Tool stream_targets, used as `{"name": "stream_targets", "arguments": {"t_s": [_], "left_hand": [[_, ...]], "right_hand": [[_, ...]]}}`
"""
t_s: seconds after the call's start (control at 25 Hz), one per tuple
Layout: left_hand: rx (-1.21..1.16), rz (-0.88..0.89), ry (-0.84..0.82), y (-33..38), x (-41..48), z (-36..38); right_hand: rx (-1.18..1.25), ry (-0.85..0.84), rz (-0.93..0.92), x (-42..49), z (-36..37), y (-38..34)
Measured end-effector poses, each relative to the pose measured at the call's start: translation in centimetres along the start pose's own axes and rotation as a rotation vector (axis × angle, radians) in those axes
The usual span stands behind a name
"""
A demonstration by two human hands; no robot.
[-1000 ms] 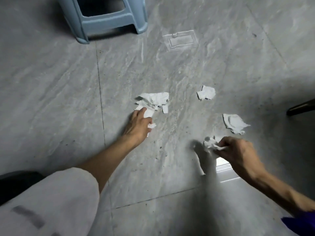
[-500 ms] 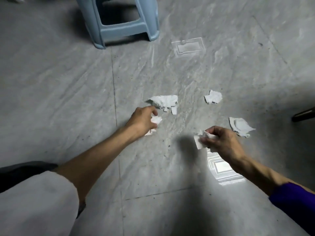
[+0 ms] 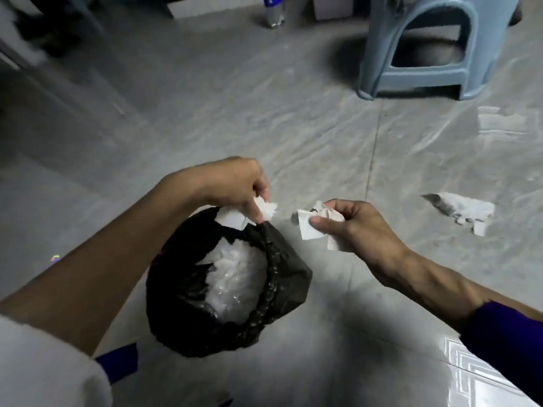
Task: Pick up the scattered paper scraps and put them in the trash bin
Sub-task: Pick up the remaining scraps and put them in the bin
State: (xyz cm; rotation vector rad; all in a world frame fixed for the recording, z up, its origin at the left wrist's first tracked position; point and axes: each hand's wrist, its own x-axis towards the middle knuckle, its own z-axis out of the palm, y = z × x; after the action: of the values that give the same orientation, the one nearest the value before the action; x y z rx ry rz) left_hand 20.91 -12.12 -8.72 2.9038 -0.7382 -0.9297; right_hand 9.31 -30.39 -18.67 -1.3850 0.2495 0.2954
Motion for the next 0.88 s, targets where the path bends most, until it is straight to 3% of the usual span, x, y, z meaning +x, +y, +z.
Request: {"name": "stream_targets", "arguments": {"t_s": [0.28,0.36,0.44,0.56,0.64,0.76,0.88], "left_hand": [[-0.056,-0.327,-0.153,-10.6,-4.6,7.1],[-0.058,-0.346,-0.091,-11.4,-4.8,7.5],[-0.124,-0.310,0.093,-10.8,-4.4,6.9],[-0.276,-0.245,0.323,-8.0,-2.9,5.7],[-0.330,-0.170,0.371,-5.1,-0.9,5.2],[-0.360,-0.036,0.369,0.6,3.2,5.0],[-0.276,0.131,0.290,8.4,7.9,5.8]], "right_hand": [[-0.339,-0.229,0.071,2.3,9.7,0.4],[-0.370,-0.313,0.119,2.6,10.3,1.0],[-0.375,-0.303,0.068,2.5,10.2,1.0],[-0.408,-0.095,-0.080,2.5,7.7,0.6],[-0.366,0.060,-0.042,3.0,4.1,1.2],[-0.381,0.263,0.064,2.4,-4.5,3.4],[-0.586,0.500,0.218,-2.0,-16.2,7.0]]}}
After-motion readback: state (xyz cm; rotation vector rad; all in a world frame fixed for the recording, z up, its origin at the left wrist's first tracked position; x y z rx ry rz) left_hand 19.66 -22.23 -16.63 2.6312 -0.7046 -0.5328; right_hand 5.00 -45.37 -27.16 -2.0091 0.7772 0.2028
